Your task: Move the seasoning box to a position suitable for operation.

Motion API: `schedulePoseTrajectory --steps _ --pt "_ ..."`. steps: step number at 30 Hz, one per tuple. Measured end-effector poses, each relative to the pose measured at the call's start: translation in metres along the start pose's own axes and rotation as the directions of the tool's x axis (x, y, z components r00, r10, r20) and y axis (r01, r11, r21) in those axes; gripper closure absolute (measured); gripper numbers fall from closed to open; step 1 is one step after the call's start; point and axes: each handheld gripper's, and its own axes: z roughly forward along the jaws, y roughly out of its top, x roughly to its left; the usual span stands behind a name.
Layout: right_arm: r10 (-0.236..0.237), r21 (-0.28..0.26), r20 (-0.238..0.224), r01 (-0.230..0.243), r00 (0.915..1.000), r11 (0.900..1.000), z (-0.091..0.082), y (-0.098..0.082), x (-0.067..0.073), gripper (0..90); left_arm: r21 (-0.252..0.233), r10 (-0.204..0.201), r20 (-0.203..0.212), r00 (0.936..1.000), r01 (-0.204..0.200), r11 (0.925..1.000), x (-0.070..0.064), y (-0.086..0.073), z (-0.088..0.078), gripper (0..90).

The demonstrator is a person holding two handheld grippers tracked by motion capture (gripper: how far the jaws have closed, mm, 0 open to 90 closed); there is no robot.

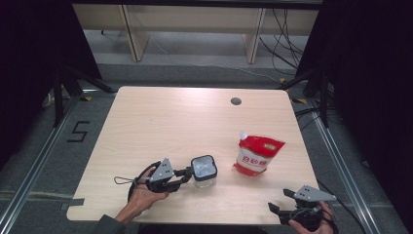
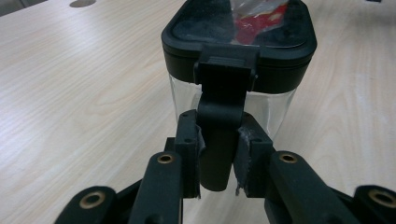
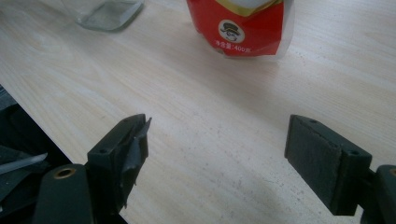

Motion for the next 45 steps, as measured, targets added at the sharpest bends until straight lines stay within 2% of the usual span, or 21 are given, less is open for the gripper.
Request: schedulePoseTrajectory --steps 1,6,10,11,13,16,20,21,22,24,25,26,28,29,30,31,34,36,40,44,45 --pt "-0.004 0.002 -0.003 0.004 1.0000 1.000 0.000 0.000 0.000 22.4 -0.003 0.016 0.000 0.9999 -0.016 0.9999 -0.001 0.000 0.001 72.7" --pt "-0.001 -0.004 -0.005 0.001 1.0000 1.000 -0.001 0.001 0.001 22.7 -0.017 0.015 0.033 0.9993 -0.015 0.9997 -0.008 0.002 0.004 72.7" --pt "-0.004 -0.010 -0.013 0.004 0.9999 1.000 0.001 0.001 0.000 22.7 -0.024 0.059 0.081 0.9950 -0.057 0.9981 -0.012 0.003 0.008 72.8" --pt "0.021 0.006 -0.022 -0.021 0.9995 1.000 0.001 0.001 0.004 22.7 -0.028 0.073 0.097 0.9926 -0.071 0.9971 -0.013 0.003 0.010 72.8" --pt "-0.018 0.004 -0.020 0.018 0.9996 1.000 0.001 0.002 0.003 22.8 -0.035 0.063 0.103 0.9926 -0.060 0.9976 -0.014 0.003 0.012 72.7" --pt "0.006 0.004 -0.028 -0.006 0.9996 1.000 0.002 0.002 0.005 22.8 -0.035 0.064 0.108 0.9921 -0.061 0.9976 -0.014 0.003 0.013 72.7" --pt "-0.003 0.004 -0.032 0.003 0.9995 1.000 0.003 0.003 0.006 22.9 -0.047 0.083 0.128 0.9883 -0.077 0.9959 -0.012 0.003 0.014 72.6" --pt "-0.036 -0.001 -0.023 0.036 0.9991 0.999 0.003 0.003 0.004 22.9 -0.046 0.083 0.134 0.9875 -0.078 0.9959 -0.011 0.004 0.015 72.6" --pt "-0.035 0.000 -0.023 0.035 0.9991 0.999 0.003 0.003 0.004 22.9 -0.045 0.066 0.145 0.9872 -0.061 0.9972 -0.010 0.003 0.015 72.5" --pt "-0.035 0.000 -0.024 0.035 0.9991 0.999 0.003 0.003 0.004 22.9 -0.042 0.063 0.138 0.9884 -0.058 0.9974 -0.010 0.004 0.015 71.0" --pt "-0.018 0.005 -0.044 0.018 0.9989 1.000 0.004 0.003 0.006 22.9 -0.035 0.082 0.121 0.9892 -0.078 0.9963 -0.009 0.005 0.015 70.1" --pt "-0.021 0.017 -0.040 0.022 0.9990 1.000 0.003 0.003 0.006 23.0 -0.032 0.067 0.111 0.9915 -0.064 0.9974 -0.009 0.005 0.015 69.2" --pt "-0.021 0.009 -0.040 0.022 0.9990 1.000 0.003 0.002 0.006 23.0 -0.031 0.075 0.092 0.9930 -0.072 0.9969 -0.008 0.005 0.015 65.6" --pt "-0.022 0.013 -0.052 0.023 0.9984 1.000 0.004 0.002 0.006 22.9 -0.032 0.051 0.086 0.9950 -0.048 0.9983 -0.008 0.005 0.016 62.8" --pt "-0.041 0.005 -0.038 0.041 0.9984 0.999 0.004 0.002 0.005 22.9 -0.029 0.070 0.080 0.9943 -0.068 0.9973 -0.007 0.006 0.015 59.9" --pt "-0.003 0.012 -0.048 0.004 0.9988 1.000 0.004 0.002 0.007 22.9 -0.022 0.069 0.079 0.9945 -0.067 0.9975 -0.007 0.006 0.015 58.7" --pt "-0.017 0.009 -0.044 0.018 0.9989 1.000 0.004 0.001 0.006 22.9 -0.016 0.068 0.062 0.9958 -0.067 0.9976 -0.008 0.007 0.014 57.4" --pt "-0.035 0.005 -0.039 0.035 0.9986 0.999 0.005 0.001 0.003 22.9 -0.004 0.039 0.040 0.9984 -0.039 0.9992 -0.009 0.007 0.012 53.3" --pt "-0.040 0.001 -0.030 0.040 0.9987 0.999 0.004 0.001 0.002 23.4 -0.009 0.030 0.026 0.9992 -0.030 0.9995 -0.011 0.008 0.002 48.3" --pt "-0.039 -0.006 -0.044 0.038 0.9983 0.999 0.004 0.001 0.003 23.4 -0.041 -0.009 0.015 0.9998 0.010 0.9991 -0.013 0.011 -0.012 41.4" --pt "-0.062 -0.009 -0.036 0.062 0.9974 0.998 0.004 0.001 0.002 23.5 -0.047 -0.020 0.019 0.9996 0.021 0.9987 -0.014 0.012 -0.015 41.4"
